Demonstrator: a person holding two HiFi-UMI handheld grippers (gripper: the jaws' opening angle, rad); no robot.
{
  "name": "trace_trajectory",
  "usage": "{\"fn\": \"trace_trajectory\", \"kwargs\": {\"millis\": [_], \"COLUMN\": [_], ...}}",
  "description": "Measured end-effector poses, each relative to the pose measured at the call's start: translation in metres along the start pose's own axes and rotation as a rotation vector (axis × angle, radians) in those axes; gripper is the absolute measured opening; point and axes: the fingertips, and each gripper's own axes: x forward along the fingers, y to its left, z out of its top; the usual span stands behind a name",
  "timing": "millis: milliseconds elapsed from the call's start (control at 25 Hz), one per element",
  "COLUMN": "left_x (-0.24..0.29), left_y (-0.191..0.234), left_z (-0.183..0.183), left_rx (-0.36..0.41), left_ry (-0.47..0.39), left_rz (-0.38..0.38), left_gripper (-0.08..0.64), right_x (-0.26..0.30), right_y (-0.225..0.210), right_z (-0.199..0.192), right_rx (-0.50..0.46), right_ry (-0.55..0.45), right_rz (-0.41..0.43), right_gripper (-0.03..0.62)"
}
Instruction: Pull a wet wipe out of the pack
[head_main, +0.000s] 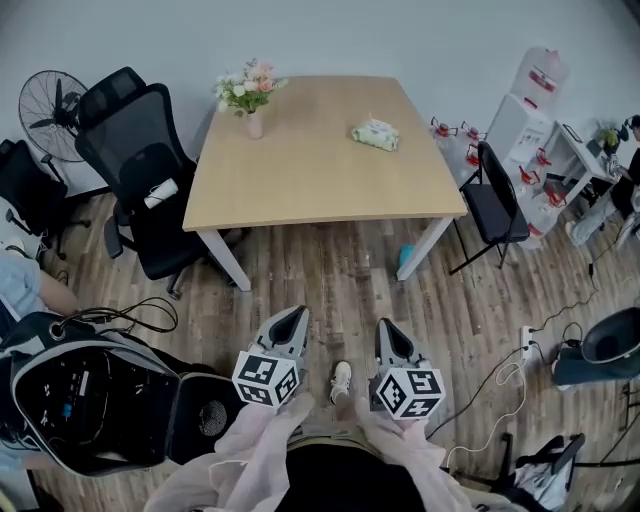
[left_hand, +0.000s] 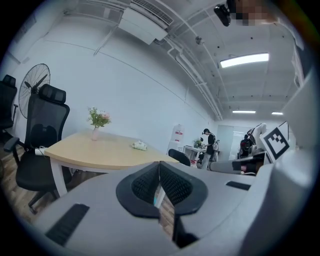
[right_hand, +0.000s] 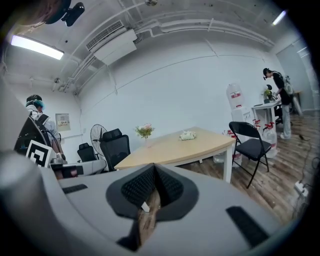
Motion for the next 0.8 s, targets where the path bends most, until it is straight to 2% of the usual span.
{"fn": "trace_trajectory", "kwargs": {"millis": [800], "left_x": [0.129], "left_y": [0.023], "left_z": [0.021], "left_rx": [-0.005], "left_ry": [0.0], "left_rz": [0.048], "left_gripper": [0.014], "right_x": [0.102], "right_y": [-0.086], "right_z": [0.047], "right_rx": [0.004], "right_ry": [0.018], "right_rz": [0.033], "right_gripper": [0.012]}}
